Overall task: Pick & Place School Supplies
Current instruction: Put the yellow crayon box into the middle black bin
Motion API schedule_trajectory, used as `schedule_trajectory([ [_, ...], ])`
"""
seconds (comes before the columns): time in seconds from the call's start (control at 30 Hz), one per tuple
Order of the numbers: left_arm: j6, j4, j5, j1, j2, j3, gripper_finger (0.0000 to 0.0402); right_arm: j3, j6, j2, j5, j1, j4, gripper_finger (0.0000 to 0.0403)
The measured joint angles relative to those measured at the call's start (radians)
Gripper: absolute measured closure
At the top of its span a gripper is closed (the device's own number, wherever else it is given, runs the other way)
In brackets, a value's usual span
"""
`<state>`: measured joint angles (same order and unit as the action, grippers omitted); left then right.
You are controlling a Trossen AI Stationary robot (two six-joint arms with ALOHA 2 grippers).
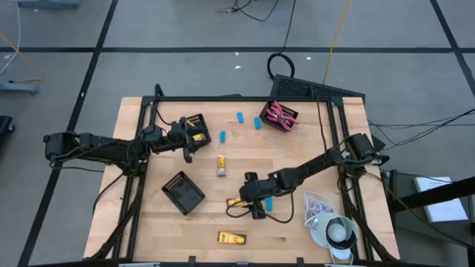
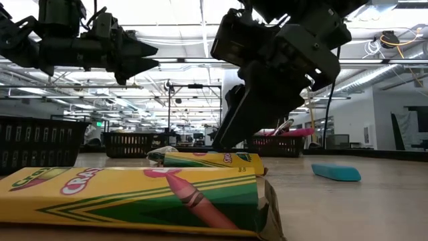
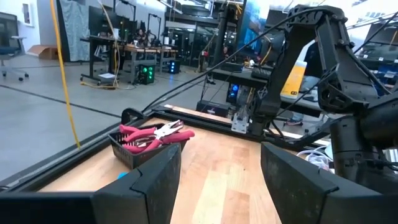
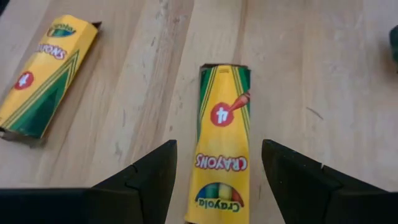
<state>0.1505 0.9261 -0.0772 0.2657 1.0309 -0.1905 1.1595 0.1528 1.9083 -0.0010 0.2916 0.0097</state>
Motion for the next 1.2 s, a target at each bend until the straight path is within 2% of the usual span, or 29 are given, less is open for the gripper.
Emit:
schedule_trajectory([
  [0.3, -0.008, 0.001, 0.000, 0.000, 0.000, 0.000, 0.0176, 0.000, 0.005, 0.000, 0.000, -0.002, 0.000, 0.0174],
  [0.57, -0.008, 0.008, 0.000, 0.000, 0.000, 0.000, 0.0176, 0.024, 0.026, 0.087, -0.020, -0.002, 0.020, 0.0174],
  [0.77, -0.008, 0.008, 0.000, -0.003, 0.000, 0.000, 0.0176, 0.032, 0.012, 0.089, -0.022, -0.002, 0.010, 0.0179],
  [0.93, -0.009, 0.008, 0.000, -0.005, 0.000, 0.000, 0.0176, 0.032, 0.011, 0.090, -0.009, 0.001, 0.007, 0.0228],
  [1.2, -0.010, 0.004, 0.000, -0.005, 0.000, 0.000, 0.0176, 0.032, -0.009, 0.090, -0.001, 0.005, 0.013, 0.0363],
])
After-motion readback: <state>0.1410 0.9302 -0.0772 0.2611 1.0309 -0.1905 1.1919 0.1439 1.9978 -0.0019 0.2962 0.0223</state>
